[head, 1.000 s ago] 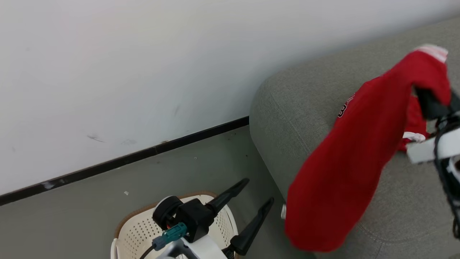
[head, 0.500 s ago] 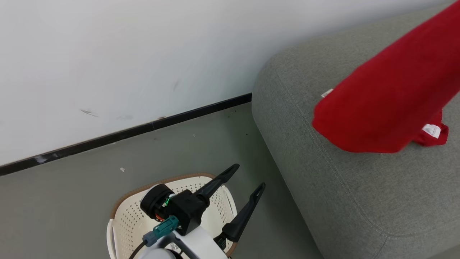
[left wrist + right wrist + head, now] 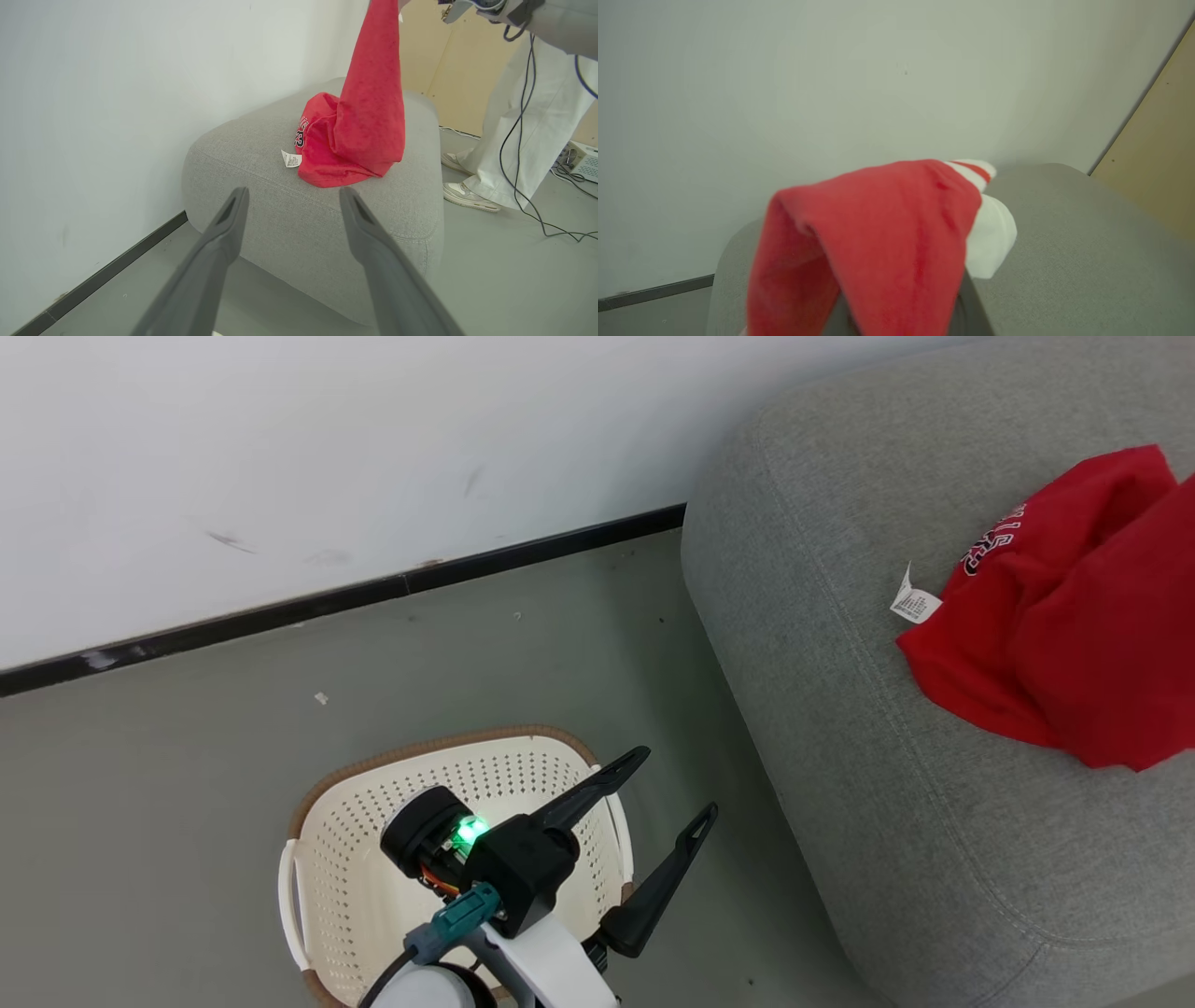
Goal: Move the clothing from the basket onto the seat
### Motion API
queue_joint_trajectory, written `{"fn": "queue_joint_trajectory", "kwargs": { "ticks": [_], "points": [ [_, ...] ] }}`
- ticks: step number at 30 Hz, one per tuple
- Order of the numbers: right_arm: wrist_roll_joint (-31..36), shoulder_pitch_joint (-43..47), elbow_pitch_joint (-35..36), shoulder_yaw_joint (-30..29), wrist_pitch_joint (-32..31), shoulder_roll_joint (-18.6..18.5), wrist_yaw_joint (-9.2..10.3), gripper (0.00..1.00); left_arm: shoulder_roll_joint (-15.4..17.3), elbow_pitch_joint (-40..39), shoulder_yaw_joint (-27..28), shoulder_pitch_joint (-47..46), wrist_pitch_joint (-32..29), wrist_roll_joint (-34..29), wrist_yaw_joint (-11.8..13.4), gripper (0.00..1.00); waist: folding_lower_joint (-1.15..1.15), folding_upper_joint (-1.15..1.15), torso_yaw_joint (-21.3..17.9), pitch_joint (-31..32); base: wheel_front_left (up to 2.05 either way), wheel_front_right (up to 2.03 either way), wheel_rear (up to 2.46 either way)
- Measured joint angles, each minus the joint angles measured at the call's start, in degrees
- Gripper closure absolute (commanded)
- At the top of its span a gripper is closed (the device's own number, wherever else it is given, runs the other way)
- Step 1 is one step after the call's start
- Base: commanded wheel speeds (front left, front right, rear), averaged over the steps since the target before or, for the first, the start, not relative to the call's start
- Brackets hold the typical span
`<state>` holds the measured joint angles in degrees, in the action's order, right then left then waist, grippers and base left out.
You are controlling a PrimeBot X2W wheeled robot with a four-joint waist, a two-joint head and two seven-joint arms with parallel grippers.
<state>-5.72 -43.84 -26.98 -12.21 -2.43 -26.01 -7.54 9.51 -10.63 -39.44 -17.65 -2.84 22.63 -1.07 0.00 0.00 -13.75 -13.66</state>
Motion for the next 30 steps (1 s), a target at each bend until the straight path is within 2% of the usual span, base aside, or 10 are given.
{"fn": "queue_joint_trajectory", "kwargs": {
  "ticks": [9,16,24,25,26,28,30],
  "points": [
    [3.5,2.7,-7.3,-0.4,2.4,2.5,0.0,1.0,0.0,-1.5,-0.3,-2.3,-0.9,-0.6,0.0,0.0,0.0,0.0,1.4,-3.5,0.0,0.0,0.0],
    [7.0,3.9,-12.0,-1.9,4.5,2.5,-0.01,1.0,0.1,-1.6,-0.3,-3.8,-1.9,-1.2,-0.1,0.0,0.0,0.0,2.4,-6.2,0.0,0.0,0.0],
    [7.3,5.7,-16.4,-3.4,7.4,4.7,-0.01,1.0,0.4,-1.7,0.0,-5.6,-2.2,-1.6,-0.1,0.0,0.0,0.0,3.2,-8.9,0.0,0.0,0.0],
    [7.3,6.1,-16.5,-3.5,7.9,4.8,-0.01,0.96,0.3,-1.7,0.1,-5.8,-2.2,-1.6,-0.1,0.0,0.0,0.0,3.2,-9.2,0.0,0.0,0.0],
    [7.3,6.1,-17.1,-3.5,8.1,4.8,-0.01,0.87,0.3,-1.7,0.1,-6.1,-2.2,-1.6,-0.2,0.0,0.0,0.0,3.2,-9.5,0.0,0.0,0.0],
    [7.1,6.1,-17.6,-3.2,9.3,5.3,-0.01,0.79,0.3,-1.7,0.1,-6.7,-2.2,-1.6,-0.4,0.0,0.0,0.0,3.2,-10.0,0.0,0.0,0.0],
    [6.3,6.1,-17.6,-2.9,10.5,6.3,-0.01,0.6,0.3,-1.6,0.5,-6.8,-2.2,-1.6,-0.4,0.0,0.0,0.0,3.0,-10.5,0.0,0.0,0.0]
  ]
}}
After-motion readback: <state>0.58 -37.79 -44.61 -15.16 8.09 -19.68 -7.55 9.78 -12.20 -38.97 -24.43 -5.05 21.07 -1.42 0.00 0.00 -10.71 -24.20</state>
